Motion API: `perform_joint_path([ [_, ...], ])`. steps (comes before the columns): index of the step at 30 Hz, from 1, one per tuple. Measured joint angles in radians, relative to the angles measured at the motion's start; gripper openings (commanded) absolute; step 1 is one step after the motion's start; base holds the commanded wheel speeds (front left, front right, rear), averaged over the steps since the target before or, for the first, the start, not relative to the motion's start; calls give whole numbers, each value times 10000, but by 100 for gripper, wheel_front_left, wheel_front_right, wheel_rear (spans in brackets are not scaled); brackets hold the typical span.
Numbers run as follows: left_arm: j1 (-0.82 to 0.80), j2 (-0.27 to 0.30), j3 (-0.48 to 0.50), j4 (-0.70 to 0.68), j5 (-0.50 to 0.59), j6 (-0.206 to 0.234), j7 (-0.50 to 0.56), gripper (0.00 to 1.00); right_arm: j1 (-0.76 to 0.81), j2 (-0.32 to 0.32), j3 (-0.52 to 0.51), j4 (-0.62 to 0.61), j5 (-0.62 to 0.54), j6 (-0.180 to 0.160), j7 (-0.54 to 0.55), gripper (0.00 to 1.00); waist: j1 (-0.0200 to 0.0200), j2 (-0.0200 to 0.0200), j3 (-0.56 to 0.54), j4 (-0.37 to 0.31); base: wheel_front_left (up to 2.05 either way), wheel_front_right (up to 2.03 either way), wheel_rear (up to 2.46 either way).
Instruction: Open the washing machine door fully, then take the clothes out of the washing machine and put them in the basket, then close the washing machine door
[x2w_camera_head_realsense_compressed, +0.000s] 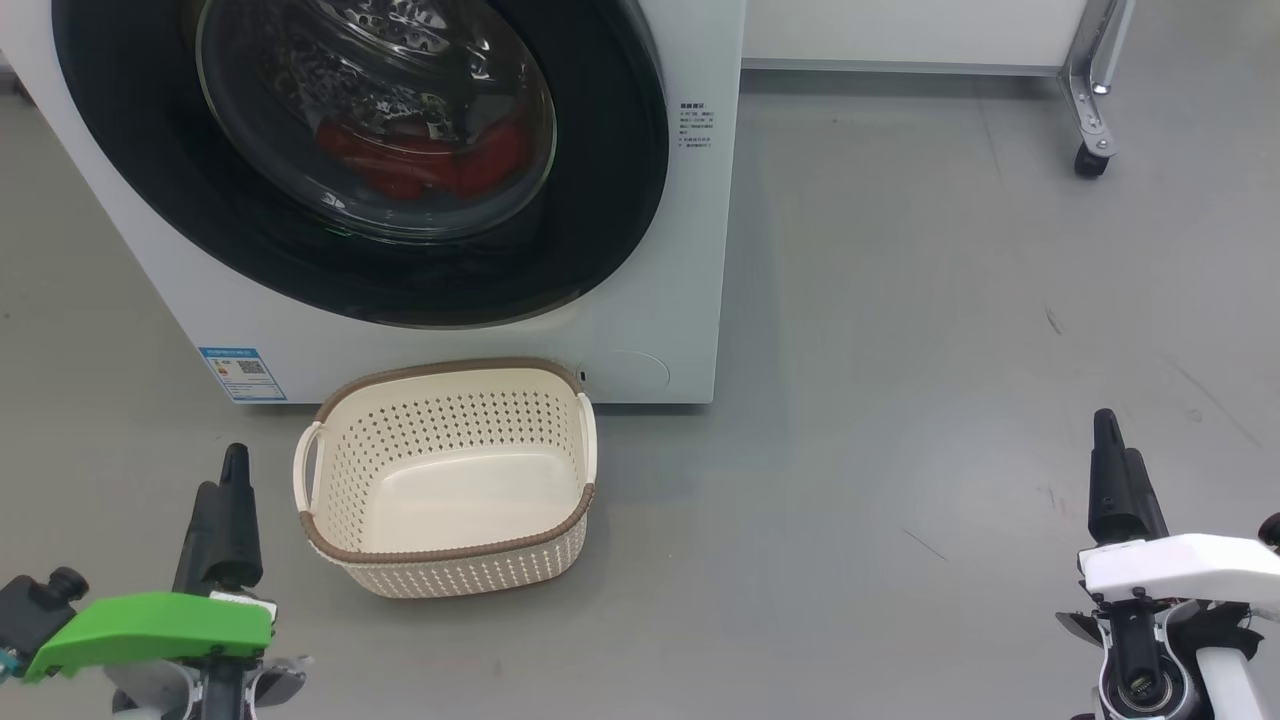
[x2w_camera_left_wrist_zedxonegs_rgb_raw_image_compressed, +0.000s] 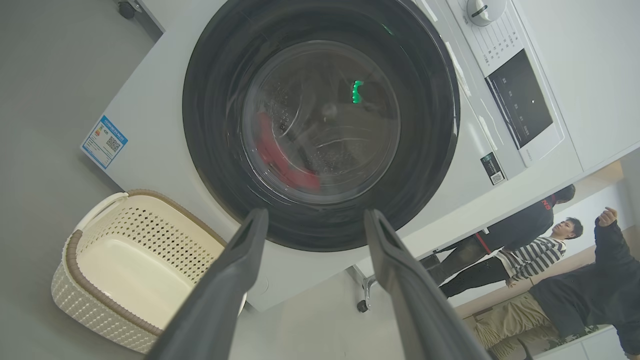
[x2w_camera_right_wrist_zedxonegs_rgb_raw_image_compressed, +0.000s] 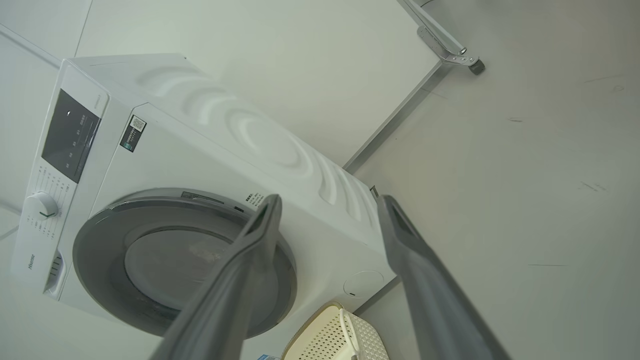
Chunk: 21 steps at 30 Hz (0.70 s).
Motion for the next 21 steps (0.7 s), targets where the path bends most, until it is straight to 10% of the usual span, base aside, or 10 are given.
perform_joint_path([
  [21,17,92,-642,-263,4583,-4,-746,100,7,-142,922,-27,-3885,-533,-694,100,0,0,38,33,0,0,0],
])
